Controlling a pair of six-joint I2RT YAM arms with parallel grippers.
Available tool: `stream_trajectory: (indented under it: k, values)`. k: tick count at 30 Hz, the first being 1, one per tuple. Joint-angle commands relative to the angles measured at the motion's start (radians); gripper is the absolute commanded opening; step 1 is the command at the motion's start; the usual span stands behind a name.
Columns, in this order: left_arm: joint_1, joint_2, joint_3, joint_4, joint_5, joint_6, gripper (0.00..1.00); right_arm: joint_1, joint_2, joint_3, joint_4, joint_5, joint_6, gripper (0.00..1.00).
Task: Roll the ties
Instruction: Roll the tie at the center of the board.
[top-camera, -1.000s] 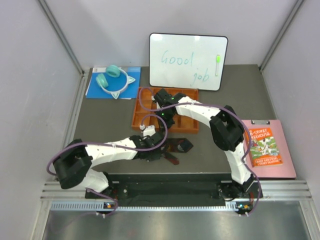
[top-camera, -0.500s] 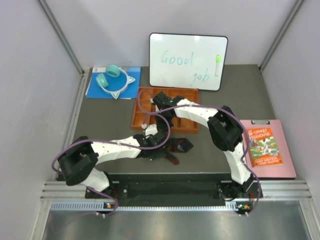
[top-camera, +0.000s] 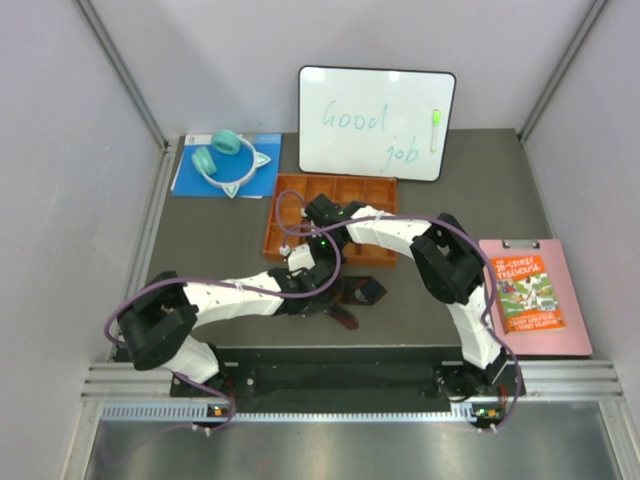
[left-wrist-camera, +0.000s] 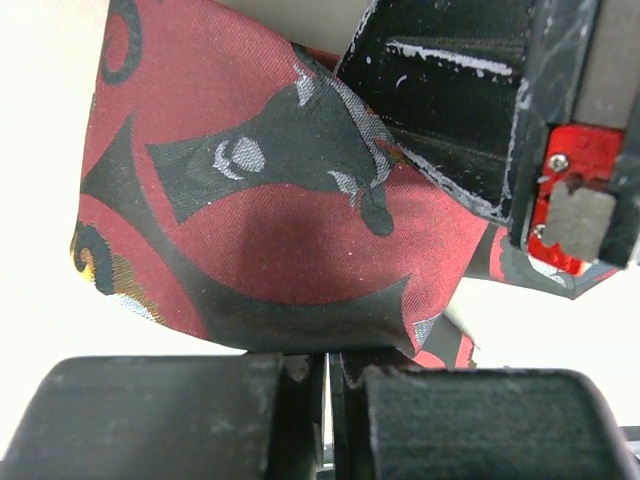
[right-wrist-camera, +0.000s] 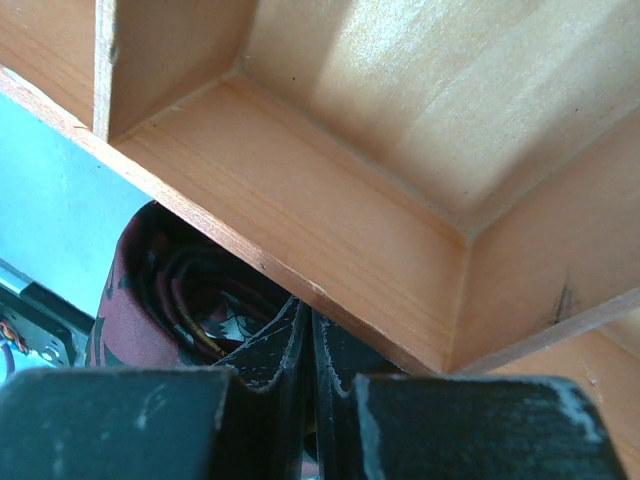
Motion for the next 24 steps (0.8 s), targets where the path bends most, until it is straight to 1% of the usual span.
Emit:
stream_trajectory:
  k: [1, 3, 7, 9, 12, 14, 16, 18, 20, 21, 22, 24]
  values:
    - [-0.013, -0.025, 0.024, -0.015, -0.028, -0.022, 0.0, 0.01, -0.032, 0.031, -0.015, 0.033, -0.006, 0.04]
    - [-0.018, -0.045, 0.019, -0.028, -0.02, -0.025, 0.03, 0.009, -0.019, 0.077, -0.04, 0.058, -0.02, 0.04]
    - [-0.027, -0.082, 0.019, -0.011, 0.012, -0.002, 0.06, -0.016, 0.008, 0.163, -0.103, 0.075, -0.031, 0.09]
    - [-0.042, -0.1, 0.036, -0.04, 0.006, 0.006, 0.07, -0.029, 0.011, 0.199, -0.123, 0.075, -0.031, 0.11]
    - [-0.074, -0.129, 0.074, -0.118, -0.035, 0.009, 0.19, -0.051, 0.004, 0.256, -0.166, 0.085, -0.039, 0.13]
    - [-0.093, -0.157, 0.074, -0.138, -0.049, 0.014, 0.33, -0.065, -0.008, 0.275, -0.186, 0.092, -0.042, 0.13]
    - [-0.096, -0.207, 0.068, -0.161, -0.054, 0.027, 0.39, -0.074, -0.047, 0.276, -0.198, 0.096, -0.048, 0.13]
    - [-0.096, -0.262, 0.06, -0.204, -0.078, 0.03, 0.43, -0.073, -0.083, 0.234, -0.184, 0.086, -0.046, 0.13]
    - [-0.095, -0.301, 0.062, -0.291, -0.153, 0.027, 0.44, -0.073, -0.16, 0.159, -0.141, 0.055, -0.027, 0.13]
    - [-0.093, -0.339, 0.059, -0.313, -0.181, 0.024, 0.45, -0.069, -0.191, 0.069, -0.082, 0.029, -0.001, 0.13]
    - [-0.087, -0.358, 0.06, -0.336, -0.205, 0.049, 0.46, -0.068, -0.25, 0.025, -0.059, 0.02, 0.013, 0.13]
    - [-0.038, -0.394, 0.06, -0.341, -0.189, 0.092, 0.5, -0.057, -0.301, -0.087, -0.016, -0.006, 0.056, 0.12]
